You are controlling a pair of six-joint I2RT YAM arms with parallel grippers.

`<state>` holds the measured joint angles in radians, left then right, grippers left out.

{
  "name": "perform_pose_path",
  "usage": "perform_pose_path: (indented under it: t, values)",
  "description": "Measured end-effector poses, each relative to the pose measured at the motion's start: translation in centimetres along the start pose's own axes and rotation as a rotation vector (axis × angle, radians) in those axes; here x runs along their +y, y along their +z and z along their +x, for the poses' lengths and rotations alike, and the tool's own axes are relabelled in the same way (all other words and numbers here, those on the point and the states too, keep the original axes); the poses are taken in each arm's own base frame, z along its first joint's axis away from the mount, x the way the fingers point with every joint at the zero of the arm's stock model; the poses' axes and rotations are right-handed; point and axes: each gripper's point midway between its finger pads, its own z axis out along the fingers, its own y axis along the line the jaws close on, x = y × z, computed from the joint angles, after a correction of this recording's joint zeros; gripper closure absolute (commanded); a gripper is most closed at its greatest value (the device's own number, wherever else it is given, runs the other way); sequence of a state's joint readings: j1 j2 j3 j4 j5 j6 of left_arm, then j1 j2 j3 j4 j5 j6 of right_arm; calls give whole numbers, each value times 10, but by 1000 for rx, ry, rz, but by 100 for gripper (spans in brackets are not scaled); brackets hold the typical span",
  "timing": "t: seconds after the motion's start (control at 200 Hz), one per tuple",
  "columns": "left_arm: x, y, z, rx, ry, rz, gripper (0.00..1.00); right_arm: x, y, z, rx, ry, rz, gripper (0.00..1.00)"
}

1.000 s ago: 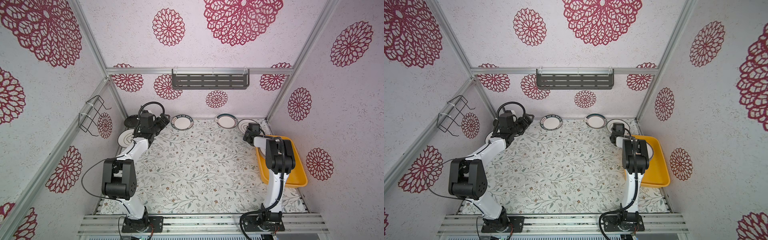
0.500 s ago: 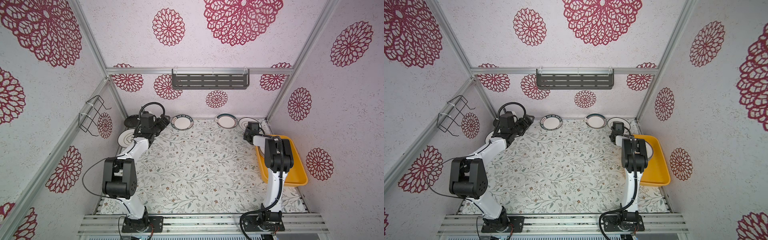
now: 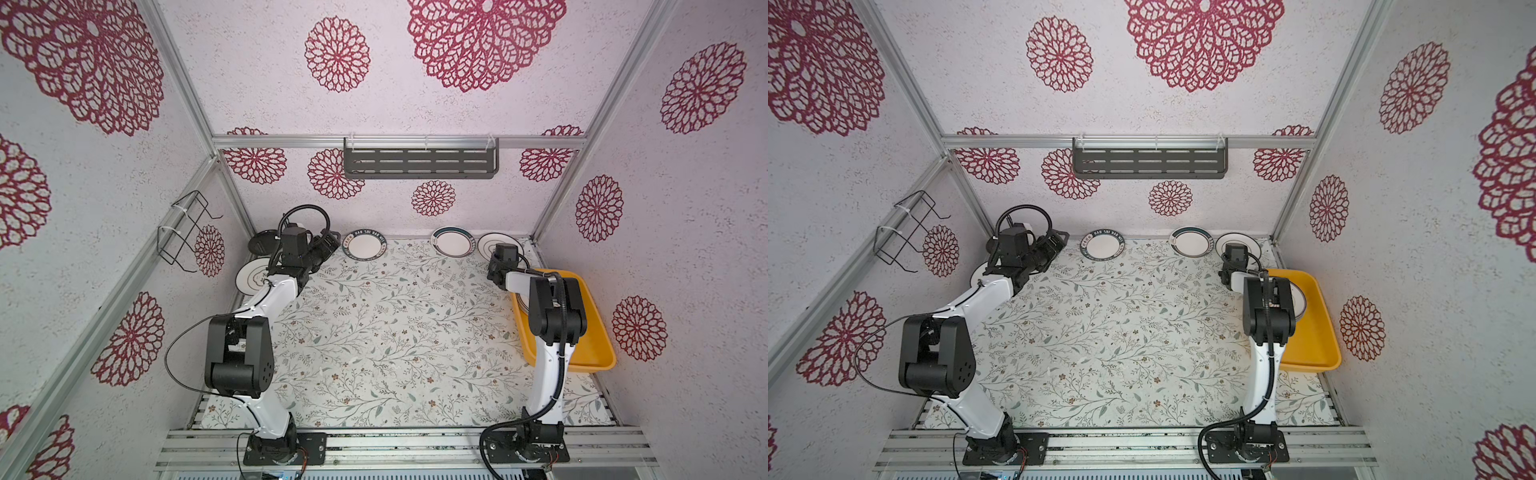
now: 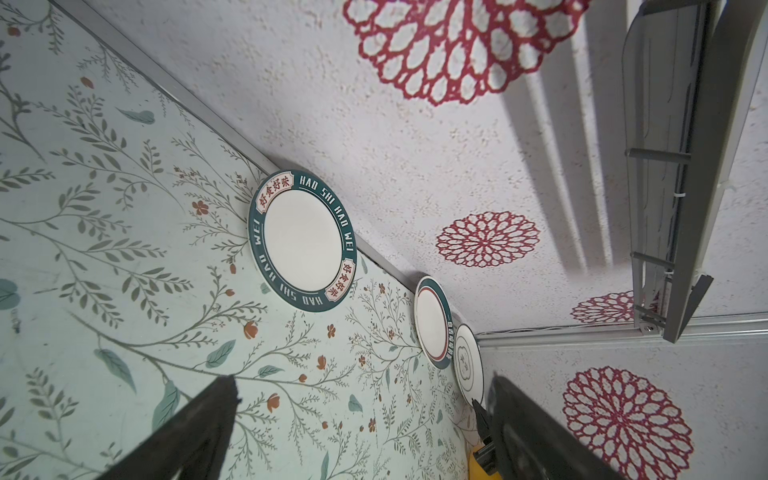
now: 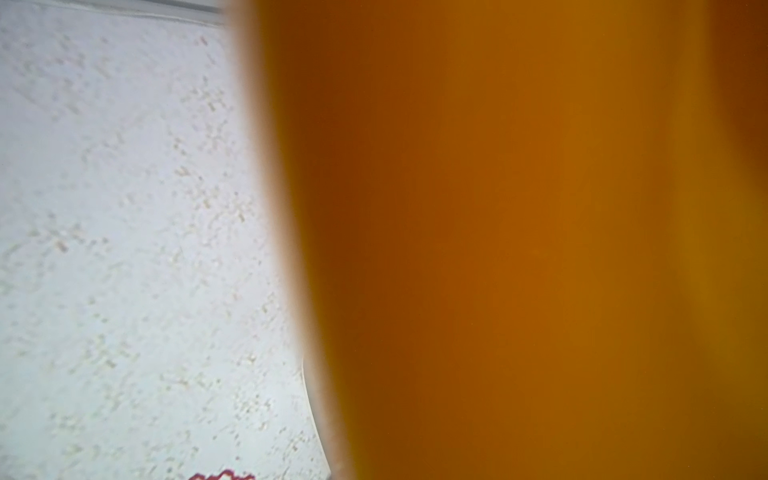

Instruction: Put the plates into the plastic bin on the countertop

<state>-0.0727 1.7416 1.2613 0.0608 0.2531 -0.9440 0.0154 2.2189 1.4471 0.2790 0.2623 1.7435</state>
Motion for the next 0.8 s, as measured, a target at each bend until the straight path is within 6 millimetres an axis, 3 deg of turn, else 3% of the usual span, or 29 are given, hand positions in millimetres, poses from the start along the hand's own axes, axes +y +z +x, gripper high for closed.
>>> perform_pose_path:
  t: [0.13, 0.43, 0.801]
  values:
    - [0, 0, 0, 0, 0, 0, 3, -2, -1, 0, -5, -38, 7, 63]
    - [-1, 0, 0, 0, 0, 3, 3, -10, -4, 5, 3, -195, 81, 44]
    - [-1, 0, 0, 2, 1, 5, 3, -4, -7, 21, 62, -294, 82, 34]
